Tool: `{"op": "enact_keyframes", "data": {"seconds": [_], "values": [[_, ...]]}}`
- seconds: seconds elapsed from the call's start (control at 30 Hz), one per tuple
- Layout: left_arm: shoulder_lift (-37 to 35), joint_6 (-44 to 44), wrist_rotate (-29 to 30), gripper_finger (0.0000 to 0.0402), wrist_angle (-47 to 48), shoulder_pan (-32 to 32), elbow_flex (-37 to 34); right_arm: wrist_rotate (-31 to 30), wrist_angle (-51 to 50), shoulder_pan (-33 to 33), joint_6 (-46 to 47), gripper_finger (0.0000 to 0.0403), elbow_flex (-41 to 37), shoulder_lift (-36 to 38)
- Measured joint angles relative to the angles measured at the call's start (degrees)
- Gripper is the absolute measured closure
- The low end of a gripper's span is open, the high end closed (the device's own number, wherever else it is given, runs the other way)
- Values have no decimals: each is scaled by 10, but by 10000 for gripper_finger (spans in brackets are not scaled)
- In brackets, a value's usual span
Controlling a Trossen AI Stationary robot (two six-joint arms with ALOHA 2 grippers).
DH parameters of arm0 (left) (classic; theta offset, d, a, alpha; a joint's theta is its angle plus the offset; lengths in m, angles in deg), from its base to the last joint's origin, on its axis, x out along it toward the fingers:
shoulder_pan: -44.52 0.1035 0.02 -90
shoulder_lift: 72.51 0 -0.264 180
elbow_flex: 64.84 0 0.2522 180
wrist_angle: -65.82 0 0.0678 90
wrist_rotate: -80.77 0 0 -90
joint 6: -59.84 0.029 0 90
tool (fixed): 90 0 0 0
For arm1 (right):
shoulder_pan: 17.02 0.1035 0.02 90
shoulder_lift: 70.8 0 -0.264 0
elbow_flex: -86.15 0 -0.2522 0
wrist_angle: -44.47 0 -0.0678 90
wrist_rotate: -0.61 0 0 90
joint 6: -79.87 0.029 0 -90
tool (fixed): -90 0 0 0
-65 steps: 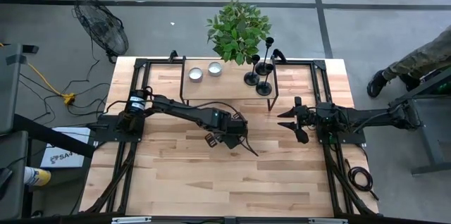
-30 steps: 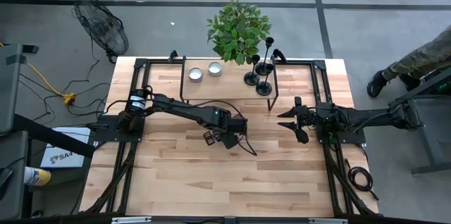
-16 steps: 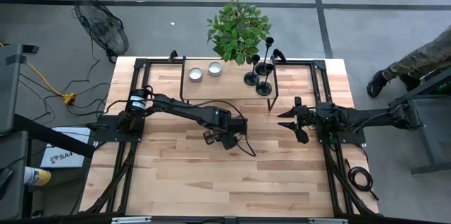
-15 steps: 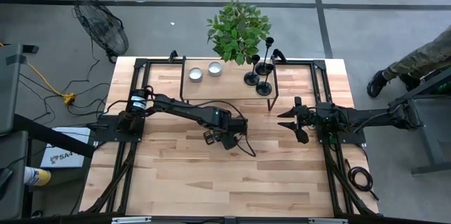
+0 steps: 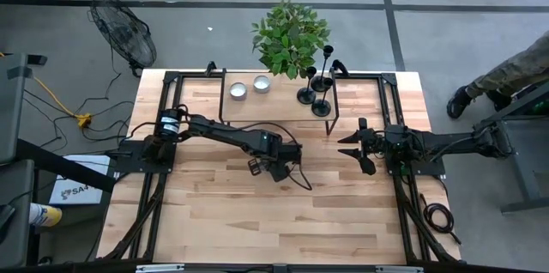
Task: Pick & Place candle stick holders
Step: Put the blue scented candle on the shelf
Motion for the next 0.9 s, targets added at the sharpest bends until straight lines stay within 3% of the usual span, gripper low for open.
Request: {"op": "enact_keyframes", "data": {"seconds": [0.33,0.9], "values": [[0,0,-4,396,0,0,0,0,0,0,0,261,0,0],[-3,-28,-9,400,36,0,0,0,1,0,0,261,0,0]]}}
